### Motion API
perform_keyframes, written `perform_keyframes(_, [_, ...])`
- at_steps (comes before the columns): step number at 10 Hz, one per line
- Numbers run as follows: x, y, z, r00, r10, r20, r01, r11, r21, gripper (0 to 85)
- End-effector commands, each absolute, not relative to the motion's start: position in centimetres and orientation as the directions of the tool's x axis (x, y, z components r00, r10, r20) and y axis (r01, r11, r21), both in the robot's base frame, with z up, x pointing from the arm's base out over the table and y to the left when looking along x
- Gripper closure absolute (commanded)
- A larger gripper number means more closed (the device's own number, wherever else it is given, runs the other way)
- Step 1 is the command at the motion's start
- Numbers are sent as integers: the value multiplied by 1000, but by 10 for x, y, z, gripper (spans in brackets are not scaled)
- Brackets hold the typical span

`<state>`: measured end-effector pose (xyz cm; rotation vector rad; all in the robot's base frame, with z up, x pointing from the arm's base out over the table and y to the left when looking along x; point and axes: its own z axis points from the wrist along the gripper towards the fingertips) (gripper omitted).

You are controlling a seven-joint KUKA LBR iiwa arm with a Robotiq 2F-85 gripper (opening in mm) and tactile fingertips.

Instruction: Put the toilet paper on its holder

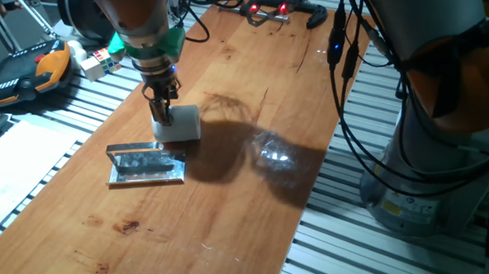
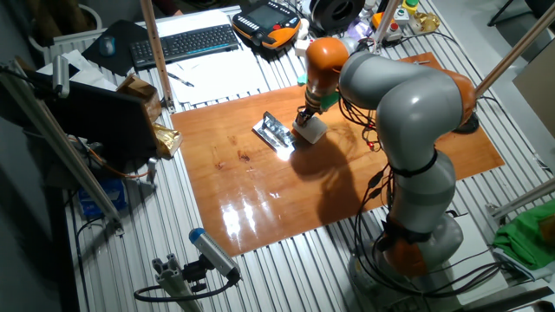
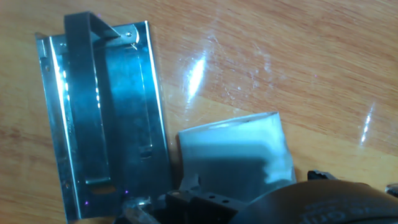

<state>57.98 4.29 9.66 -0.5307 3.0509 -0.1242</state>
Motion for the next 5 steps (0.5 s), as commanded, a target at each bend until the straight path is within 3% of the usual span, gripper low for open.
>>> perform_keyframes(1, [581, 43, 95, -939, -343, -29, -340, 937, -75, 0])
perform_keyframes(5, [582, 44, 83, -936, -351, -28, -348, 935, -67, 0])
